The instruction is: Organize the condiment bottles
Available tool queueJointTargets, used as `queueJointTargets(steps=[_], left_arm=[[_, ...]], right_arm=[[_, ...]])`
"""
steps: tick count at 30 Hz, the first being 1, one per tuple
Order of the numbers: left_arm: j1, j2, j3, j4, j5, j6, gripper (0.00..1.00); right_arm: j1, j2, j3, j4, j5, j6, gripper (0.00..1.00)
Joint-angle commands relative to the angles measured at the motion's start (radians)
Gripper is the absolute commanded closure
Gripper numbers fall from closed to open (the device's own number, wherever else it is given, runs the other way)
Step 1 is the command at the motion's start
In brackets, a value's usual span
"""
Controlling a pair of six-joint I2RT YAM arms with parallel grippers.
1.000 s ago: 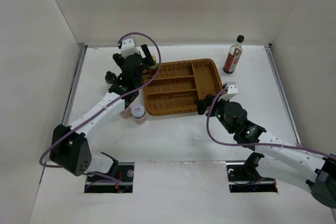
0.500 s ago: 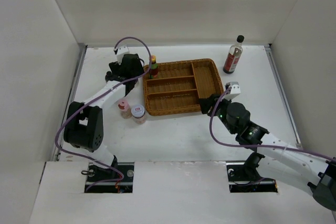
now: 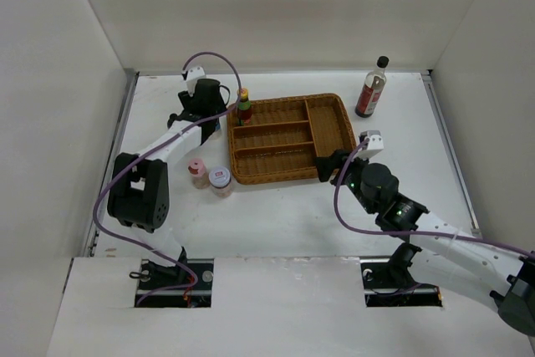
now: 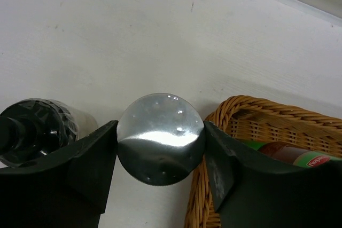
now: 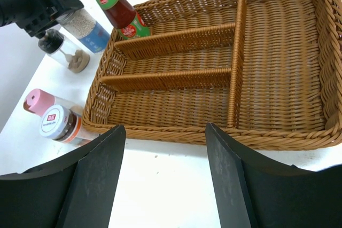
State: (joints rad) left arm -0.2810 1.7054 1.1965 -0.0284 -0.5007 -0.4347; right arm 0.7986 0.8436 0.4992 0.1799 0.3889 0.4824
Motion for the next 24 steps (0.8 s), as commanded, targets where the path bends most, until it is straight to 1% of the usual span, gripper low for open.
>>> queueJointTargets(steps=[1,4,8,11,13,15,17,20,24], left_arm=[[0.000,-0.087,0.009,0.048,-0.038,-0.003,0.72],[-0.017,-0.209,-0.012,0.058,-0.091,0.005,0.73],[-0.053,-0.399,-0.026,0.094,-0.174,0.054,0.73],[-0.088,-0.493,0.004,0.097,-0.206,0.097,0.73],[-0.128,-0.524,0.044,0.108,-0.199,0.116,0.73],[-0.169,-0.515,0.093,0.123,-0.179,0.129,0.73],[-0.214,-0.468,0.149,0.137,-0.142,0.131,0.73],[-0.270,-0.367,0.231,0.159,-0.081,0.120,0.73],[-0.313,-0.216,0.339,0.171,-0.030,0.114,0.73]], right_arm=[[-0.006,-0.023,-0.002,0.012,0.024,-0.005,0.32],[-0.006,-0.017,0.002,0.012,0.025,-0.005,0.31],[-0.006,0.005,0.012,0.012,0.025,-0.004,0.27],[-0.011,0.008,0.010,0.010,0.025,-0.001,0.25],[-0.014,0.005,0.010,0.006,0.025,0.002,0.25],[-0.019,0.005,0.013,0.003,0.030,0.007,0.25],[-0.020,-0.003,0.021,-0.010,0.039,0.010,0.25],[-0.023,-0.034,0.035,-0.058,0.076,0.010,0.25],[-0.025,-0.090,0.033,-0.112,0.128,0.008,0.25]])
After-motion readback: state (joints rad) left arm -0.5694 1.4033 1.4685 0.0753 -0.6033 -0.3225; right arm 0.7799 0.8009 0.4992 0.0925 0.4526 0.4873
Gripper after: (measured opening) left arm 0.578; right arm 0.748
